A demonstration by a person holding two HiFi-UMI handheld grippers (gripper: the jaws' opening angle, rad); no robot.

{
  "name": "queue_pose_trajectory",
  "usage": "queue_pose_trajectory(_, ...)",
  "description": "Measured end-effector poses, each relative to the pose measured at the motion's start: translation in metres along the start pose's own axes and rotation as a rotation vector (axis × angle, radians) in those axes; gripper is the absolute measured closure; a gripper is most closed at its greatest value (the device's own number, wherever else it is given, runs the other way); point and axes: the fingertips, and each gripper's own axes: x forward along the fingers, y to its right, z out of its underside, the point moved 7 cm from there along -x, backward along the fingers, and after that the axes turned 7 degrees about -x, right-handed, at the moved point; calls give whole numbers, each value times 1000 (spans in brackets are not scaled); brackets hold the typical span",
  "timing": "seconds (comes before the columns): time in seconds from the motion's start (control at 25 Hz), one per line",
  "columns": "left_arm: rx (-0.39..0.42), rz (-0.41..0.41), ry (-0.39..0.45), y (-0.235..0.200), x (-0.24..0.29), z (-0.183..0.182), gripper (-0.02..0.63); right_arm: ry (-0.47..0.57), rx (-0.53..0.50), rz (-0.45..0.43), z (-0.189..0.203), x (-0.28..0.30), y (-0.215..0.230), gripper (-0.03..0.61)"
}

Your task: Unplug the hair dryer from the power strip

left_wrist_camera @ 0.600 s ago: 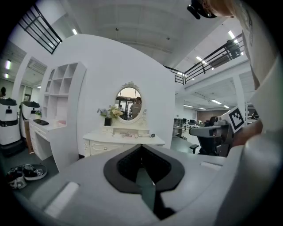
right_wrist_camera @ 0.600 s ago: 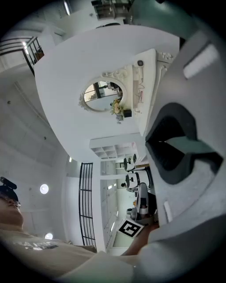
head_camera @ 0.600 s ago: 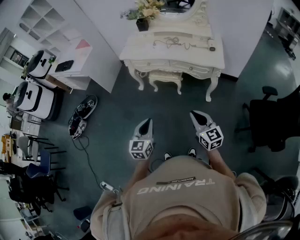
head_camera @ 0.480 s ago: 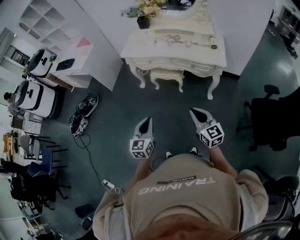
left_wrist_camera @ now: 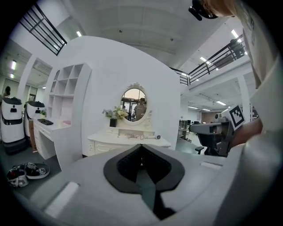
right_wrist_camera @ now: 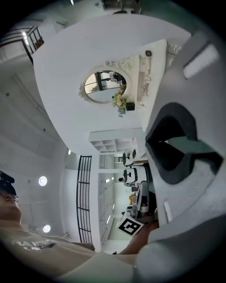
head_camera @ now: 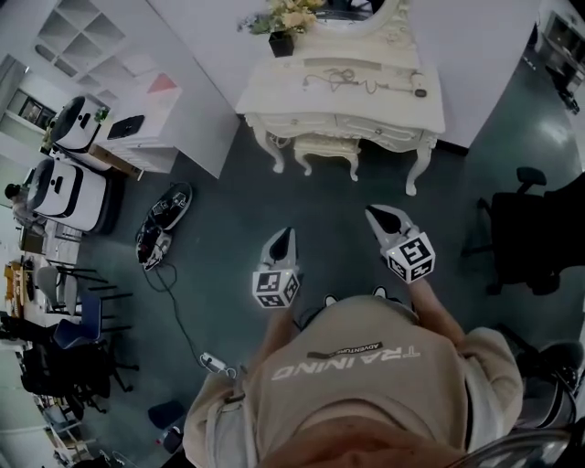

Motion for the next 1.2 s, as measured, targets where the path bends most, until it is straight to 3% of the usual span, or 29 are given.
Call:
queue_pose_trajectory(0.32, 13, 57, -13, -42, 10, -3, 607, 3, -9, 36, -2, 30, -20, 574)
queue_pose_trajectory(0.6, -12, 129, -96, -85, 14, 15, 607, -49, 45, 108, 14, 57, -49, 574)
queue_pose_trajectory(0.8, -8, 147, -107, -106, 29, 16, 607, -74, 56, 97, 21, 88, -49, 574)
queue_pose_trajectory(1.0, -25, 126, -142, -120, 72, 19, 607, -86, 78, 43, 38, 127, -28, 574)
queue_pose_trajectory(1.2, 5, 101, -134, -133, 119, -7, 607, -70, 104, 5, 44, 178, 24, 574)
